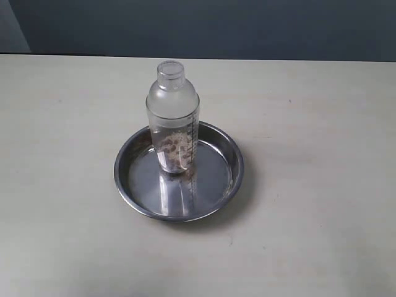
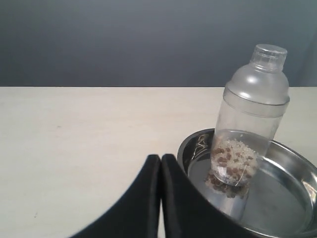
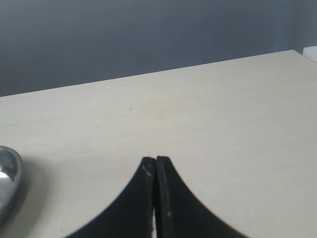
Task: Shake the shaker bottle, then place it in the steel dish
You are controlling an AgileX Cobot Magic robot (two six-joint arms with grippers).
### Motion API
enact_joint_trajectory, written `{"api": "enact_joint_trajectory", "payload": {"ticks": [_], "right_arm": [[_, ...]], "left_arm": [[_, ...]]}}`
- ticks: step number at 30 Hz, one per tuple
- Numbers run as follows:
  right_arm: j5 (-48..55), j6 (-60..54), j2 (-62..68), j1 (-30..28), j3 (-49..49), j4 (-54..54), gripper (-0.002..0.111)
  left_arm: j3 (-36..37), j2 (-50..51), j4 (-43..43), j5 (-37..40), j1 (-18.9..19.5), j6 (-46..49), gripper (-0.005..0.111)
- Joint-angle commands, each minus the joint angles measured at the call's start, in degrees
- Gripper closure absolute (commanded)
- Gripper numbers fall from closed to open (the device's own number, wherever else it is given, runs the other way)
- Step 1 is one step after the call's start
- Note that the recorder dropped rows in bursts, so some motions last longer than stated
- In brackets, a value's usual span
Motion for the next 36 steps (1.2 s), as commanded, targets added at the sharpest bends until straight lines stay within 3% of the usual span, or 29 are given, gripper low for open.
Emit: {"api": "enact_joint_trajectory", "payload": {"ticks": [1,10,20,36], "right_arm": [[-0.6,-0.1,-0.3,-0.2,0.1,-0.1,0.109],[-0.6,-0.1,-0.3,-0.2,0.1,-0.1,0.109],[-0.6,-0.1,-0.3,-0.2,0.1,-0.1,0.109],[-0.6,-0.1,-0.3,-0.2,0.1,-0.1,0.109]], "left_arm": [[0.3,-0.3,-6.6,0.3,0.0,10.3,0.106],[0.3,-0.3,-11.0,0.5,0.3,17.0,0.106],[0.3,-0.9,-15.6,5.7,8.6,18.2,0.106],[0.3,-0.9,-19.7,5.7,8.6,17.6,0.106]]}}
